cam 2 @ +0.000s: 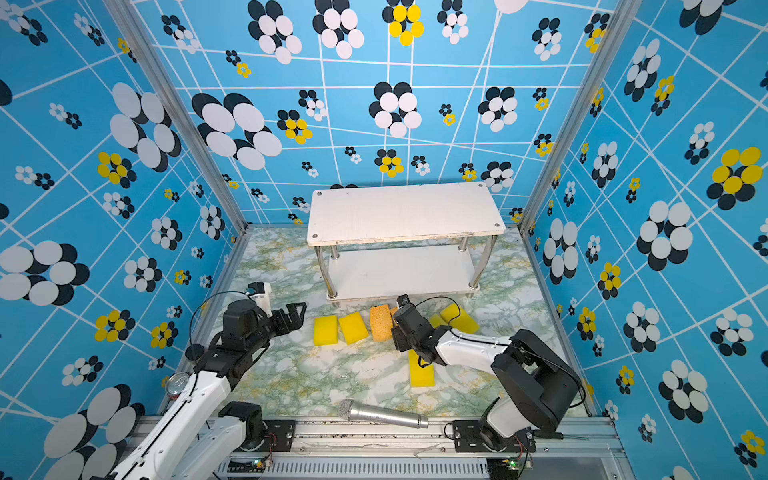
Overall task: Place and organize the cleaning sponges onto the shelf
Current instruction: 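Close the right gripper on the tan sponge and lift it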
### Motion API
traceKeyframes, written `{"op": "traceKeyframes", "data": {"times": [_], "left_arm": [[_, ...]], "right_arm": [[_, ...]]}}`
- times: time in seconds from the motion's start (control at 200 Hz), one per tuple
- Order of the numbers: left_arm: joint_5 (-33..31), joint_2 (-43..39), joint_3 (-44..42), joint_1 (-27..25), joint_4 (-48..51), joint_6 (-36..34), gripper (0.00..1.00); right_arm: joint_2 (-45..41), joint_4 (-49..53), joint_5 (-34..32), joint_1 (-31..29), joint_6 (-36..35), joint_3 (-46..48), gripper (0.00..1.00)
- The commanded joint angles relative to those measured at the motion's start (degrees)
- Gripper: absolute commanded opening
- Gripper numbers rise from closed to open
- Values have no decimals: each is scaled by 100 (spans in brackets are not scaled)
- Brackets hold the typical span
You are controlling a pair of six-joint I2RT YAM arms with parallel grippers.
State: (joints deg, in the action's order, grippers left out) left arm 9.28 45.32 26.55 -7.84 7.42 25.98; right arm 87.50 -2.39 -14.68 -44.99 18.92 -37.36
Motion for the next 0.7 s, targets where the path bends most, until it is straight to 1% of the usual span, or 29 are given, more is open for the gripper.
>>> {"op": "traceKeyframes", "data": {"times": [0.0, 0.1, 0.16, 0.32, 0.495, 0.695], "left_arm": [[57, 38, 107, 45, 110, 24, 99], [56, 21, 131, 45, 157, 33, 99], [51, -5, 158, 46, 193, 35, 99], [18, -72, 193, 58, 269, 13, 99], [21, -85, 170, 54, 259, 45, 99], [19, -94, 171, 54, 251, 63, 99]], "right_arm": [[169, -103, 61, -33, 42, 10, 66], [270, -138, 70, -34, 51, 2, 63], [291, -139, 62, -30, 59, 1, 59], [256, -108, 68, -35, 59, 18, 43], [156, -26, 123, -36, 103, 29, 28], [-172, 106, 124, -33, 172, 101, 17]]}}
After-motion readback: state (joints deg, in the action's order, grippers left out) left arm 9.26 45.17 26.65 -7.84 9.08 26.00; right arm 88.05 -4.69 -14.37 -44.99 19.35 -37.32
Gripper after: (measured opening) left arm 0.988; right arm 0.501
